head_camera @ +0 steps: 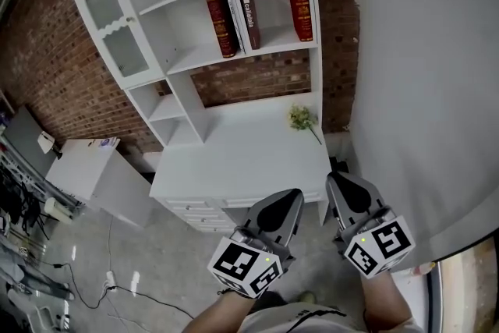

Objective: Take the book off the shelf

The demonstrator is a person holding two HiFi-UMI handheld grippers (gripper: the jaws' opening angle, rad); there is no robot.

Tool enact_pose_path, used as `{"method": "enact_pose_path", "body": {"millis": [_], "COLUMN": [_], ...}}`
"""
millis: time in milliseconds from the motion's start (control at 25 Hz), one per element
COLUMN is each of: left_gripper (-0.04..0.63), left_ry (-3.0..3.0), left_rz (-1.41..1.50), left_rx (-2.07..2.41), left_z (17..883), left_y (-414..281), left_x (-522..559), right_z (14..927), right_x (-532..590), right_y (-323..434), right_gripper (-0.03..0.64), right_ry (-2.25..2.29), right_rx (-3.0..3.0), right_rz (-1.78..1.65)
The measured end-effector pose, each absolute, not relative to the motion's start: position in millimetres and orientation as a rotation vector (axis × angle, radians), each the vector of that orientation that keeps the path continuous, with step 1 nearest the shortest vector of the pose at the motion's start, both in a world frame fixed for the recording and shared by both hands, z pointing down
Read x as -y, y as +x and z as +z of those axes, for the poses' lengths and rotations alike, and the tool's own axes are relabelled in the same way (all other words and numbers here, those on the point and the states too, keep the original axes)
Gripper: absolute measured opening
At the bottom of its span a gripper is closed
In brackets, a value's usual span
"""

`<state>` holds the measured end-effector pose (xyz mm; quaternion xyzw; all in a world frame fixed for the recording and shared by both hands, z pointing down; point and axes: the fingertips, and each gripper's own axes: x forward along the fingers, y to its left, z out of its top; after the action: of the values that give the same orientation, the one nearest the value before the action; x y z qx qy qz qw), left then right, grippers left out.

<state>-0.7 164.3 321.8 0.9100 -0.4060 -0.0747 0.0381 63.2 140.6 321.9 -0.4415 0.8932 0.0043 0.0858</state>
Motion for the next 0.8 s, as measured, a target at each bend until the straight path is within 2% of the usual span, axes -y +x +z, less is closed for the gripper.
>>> {"method": "enact_pose_path", "body": {"millis": [400, 800], "left_gripper": [0.011, 0.011], "left_ry": [2.775, 2.811], "left_rz": [-0.240, -0.275], "left_rx": [1.272, 1.194], "left_z": [326.4, 323.6], "left_y": [-13.2, -39.8], "left_x": [-134.5, -58.0], "right_z": [332.9, 332.2], "right_x": [-110.7, -35.8], "right_y": [51.9, 29.3], "right_gripper": [0.020, 0.020], "right_ry": [-1.324, -1.426], "right_rx": [-2.678, -2.653], "right_rz": [0.005, 0.035]}}
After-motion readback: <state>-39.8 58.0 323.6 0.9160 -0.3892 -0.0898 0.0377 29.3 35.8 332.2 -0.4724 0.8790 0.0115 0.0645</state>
